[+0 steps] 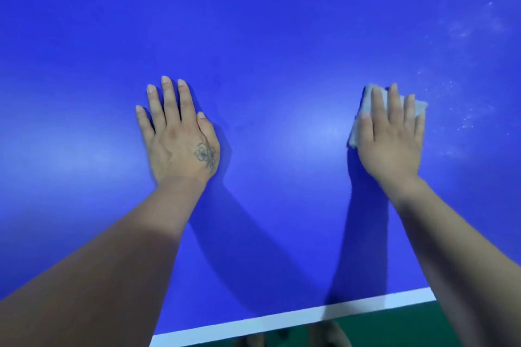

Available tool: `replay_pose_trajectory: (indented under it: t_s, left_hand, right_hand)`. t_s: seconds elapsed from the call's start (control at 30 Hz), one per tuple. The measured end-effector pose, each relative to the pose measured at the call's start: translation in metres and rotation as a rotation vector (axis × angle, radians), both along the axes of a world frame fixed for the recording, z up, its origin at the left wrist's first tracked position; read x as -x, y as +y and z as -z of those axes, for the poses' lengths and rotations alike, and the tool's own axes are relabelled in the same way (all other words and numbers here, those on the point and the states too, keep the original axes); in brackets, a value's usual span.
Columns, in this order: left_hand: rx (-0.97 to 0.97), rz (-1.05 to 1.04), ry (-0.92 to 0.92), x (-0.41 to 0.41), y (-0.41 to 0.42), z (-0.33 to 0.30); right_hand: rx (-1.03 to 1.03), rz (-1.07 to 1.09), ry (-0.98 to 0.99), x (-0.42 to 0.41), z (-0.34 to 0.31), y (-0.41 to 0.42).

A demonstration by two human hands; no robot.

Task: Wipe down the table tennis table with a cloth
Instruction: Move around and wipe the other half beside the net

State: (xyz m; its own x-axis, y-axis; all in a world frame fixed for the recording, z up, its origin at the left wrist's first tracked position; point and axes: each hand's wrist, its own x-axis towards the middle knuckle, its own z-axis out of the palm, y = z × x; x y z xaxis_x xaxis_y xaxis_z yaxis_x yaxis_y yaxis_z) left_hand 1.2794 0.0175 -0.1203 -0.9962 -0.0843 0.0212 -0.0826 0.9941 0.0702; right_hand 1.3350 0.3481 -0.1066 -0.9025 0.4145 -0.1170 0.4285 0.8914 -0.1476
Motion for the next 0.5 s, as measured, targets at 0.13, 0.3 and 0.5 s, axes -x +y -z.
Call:
replay_pose_trajectory:
  t_s: [0.13,0.3,0.5]
  left_hand:
    - [-0.005,0.005,0.018,0.0,0.001,0.0]
    - [0.005,0.02,0.041,0.0,-0.001,0.001]
    - [-0.004,0.055,0.036,-0.003,0.001,-0.003]
  right_hand:
    - [0.034,0.016,-0.006,0.055,0.003,-0.029]
    - [-0.023,-0.249,0.101,0.041,0.012,-0.095]
    - [0.028,-0.485,0.081,-0.091,0.002,-0.125]
